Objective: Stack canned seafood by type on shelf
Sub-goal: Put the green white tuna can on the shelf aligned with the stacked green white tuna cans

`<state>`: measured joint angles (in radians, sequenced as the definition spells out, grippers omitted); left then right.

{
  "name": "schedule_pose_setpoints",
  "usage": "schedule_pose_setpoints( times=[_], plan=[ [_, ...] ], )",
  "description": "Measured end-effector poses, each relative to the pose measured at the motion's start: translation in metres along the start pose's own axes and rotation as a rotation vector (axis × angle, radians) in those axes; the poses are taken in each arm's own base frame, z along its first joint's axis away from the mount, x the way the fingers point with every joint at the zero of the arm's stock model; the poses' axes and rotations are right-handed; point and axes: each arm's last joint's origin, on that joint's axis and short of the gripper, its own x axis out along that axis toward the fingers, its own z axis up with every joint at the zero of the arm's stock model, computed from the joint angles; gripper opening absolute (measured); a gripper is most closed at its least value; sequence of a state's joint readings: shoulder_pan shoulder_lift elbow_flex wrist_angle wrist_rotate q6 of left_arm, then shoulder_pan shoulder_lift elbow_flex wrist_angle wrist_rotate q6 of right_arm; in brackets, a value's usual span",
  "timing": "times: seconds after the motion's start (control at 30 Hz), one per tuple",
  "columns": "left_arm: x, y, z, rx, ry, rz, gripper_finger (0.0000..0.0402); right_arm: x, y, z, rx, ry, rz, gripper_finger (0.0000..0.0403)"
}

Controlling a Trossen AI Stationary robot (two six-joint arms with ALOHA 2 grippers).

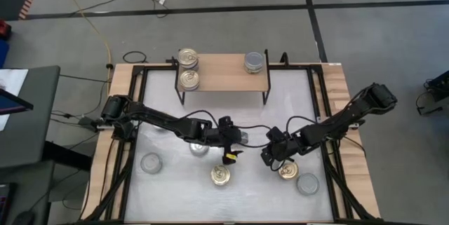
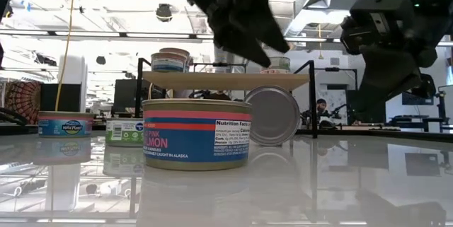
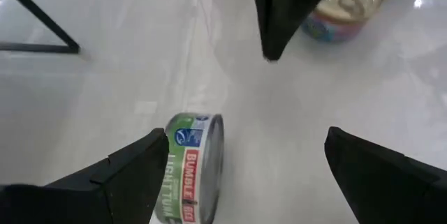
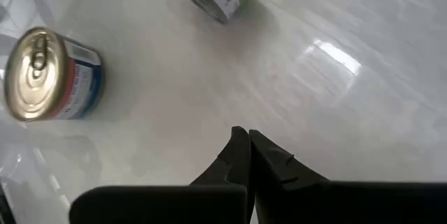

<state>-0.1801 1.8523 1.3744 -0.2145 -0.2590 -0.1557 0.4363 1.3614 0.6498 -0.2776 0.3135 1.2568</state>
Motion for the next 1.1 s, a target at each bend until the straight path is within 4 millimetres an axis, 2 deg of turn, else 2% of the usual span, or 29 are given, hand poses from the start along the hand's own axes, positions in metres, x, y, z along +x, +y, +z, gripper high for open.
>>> schedule_pose_setpoints(
  times=[0.23, 0.43, 0.57, 0.73, 0.93, 0.97, 1.1],
  plan=[
    [0.012, 0.019, -0.005, 0.038, 0.043, -0.019, 0.0368, 0.0, 0.0, 0.0, -0.003, -0.004, -0.003, 0.0026],
    [0.032, 0.024, -0.017, 0.071, 0.111, -0.052, 0.0368, 0.0, -0.001, 0.0, -0.005, -0.027, -0.016, 0.0026],
    [0.035, 0.025, -0.02, 0.077, 0.131, -0.055, 0.0353, 0.0, -0.001, 0.0, -0.006, -0.026, -0.02, 0.0026],
    [0.038, 0.029, -0.024, 0.049, 0.164, -0.044, 0.0284, 0.0, -0.002, 0.0, -0.012, -0.024, -0.03, 0.0026],
    [0.037, 0.032, -0.025, 0.006, 0.191, -0.045, 0.0138, 0.0, -0.003, 0.0, -0.017, -0.023, -0.035, 0.0027],
    [0.037, 0.031, -0.025, -0.034, 0.194, -0.058, 0.0125, 0.0, -0.003, 0.0, -0.018, -0.022, -0.036, 0.0027],
    [0.031, 0.04, -0.02, -0.31, 0.216, -0.131, 0.0127, 0.0, -0.003, 0.0, -0.018, -0.022, -0.036, 0.0027]
  ],
)
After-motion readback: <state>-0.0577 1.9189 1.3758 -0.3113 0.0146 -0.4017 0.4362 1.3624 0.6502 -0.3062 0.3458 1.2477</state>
